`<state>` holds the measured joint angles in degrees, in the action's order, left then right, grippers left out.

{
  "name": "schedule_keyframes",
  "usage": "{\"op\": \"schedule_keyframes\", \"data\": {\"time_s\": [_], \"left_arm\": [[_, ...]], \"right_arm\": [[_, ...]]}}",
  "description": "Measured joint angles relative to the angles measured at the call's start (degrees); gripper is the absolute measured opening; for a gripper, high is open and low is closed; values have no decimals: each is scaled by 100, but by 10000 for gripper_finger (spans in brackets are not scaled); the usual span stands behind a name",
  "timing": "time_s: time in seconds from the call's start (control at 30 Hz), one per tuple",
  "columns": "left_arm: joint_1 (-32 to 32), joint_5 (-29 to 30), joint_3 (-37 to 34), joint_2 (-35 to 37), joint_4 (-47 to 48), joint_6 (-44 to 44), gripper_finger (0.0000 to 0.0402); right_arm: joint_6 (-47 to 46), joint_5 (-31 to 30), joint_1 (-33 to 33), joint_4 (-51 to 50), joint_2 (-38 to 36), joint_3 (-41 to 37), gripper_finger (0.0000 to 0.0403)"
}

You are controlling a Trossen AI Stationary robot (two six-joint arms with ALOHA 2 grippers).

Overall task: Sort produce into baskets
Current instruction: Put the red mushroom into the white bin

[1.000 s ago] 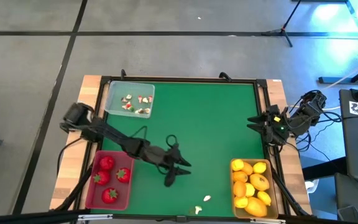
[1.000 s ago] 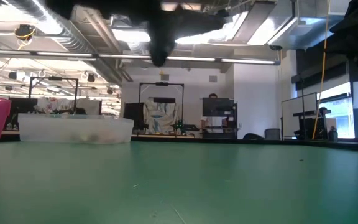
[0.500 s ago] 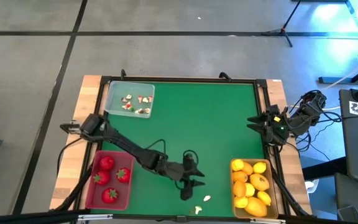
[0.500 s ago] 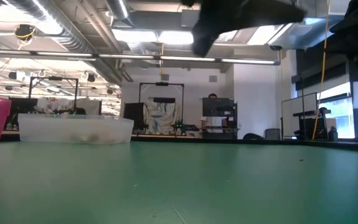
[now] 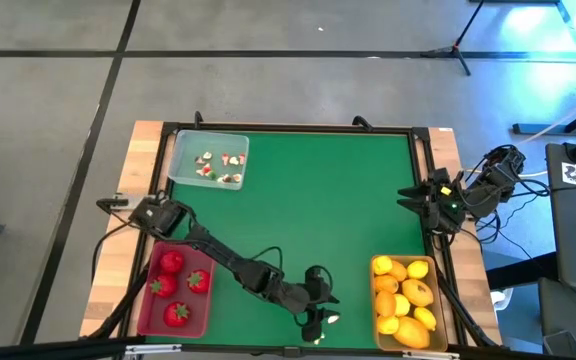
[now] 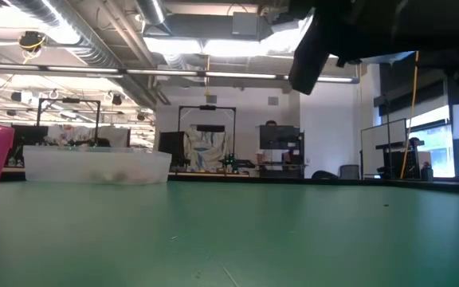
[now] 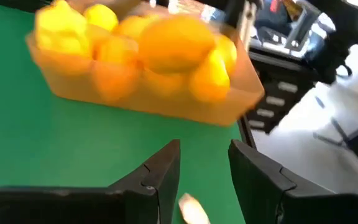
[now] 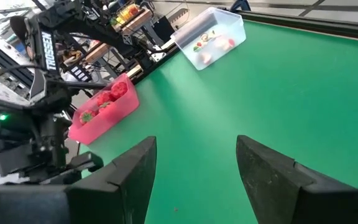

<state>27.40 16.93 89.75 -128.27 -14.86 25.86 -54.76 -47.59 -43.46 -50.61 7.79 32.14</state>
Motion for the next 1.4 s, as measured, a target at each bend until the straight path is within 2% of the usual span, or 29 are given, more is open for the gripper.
{"op": "schedule_keyframes", "data": {"time_s": [0.33,0.5,0.73,0.83,0.93,1.03,1.1,1.2,1.4], "left_arm": [[219,-42,204,-557,-170,477,134],[103,-445,204,-679,-248,498,138],[-44,-867,257,-836,-251,710,187],[-26,-1124,504,-1018,-240,663,206],[32,-1222,880,-1190,204,402,215],[72,-1042,1178,-1225,812,274,216],[85,-692,1212,-1217,1045,232,216],[105,-234,1203,-1226,1166,69,217],[116,112,1204,-1220,1459,84,217]], "right_arm": [[-50,0,-1,114,0,1,221],[-50,1,-1,120,0,0,221],[-50,2,0,108,0,0,221],[-50,13,-1,104,1,0,221],[-48,42,0,98,0,0,221],[-49,66,-1,97,0,0,221],[-50,67,-1,99,2,0,221],[-49,72,-1,101,0,0,221],[-48,172,-2,103,0,0,221]]}}
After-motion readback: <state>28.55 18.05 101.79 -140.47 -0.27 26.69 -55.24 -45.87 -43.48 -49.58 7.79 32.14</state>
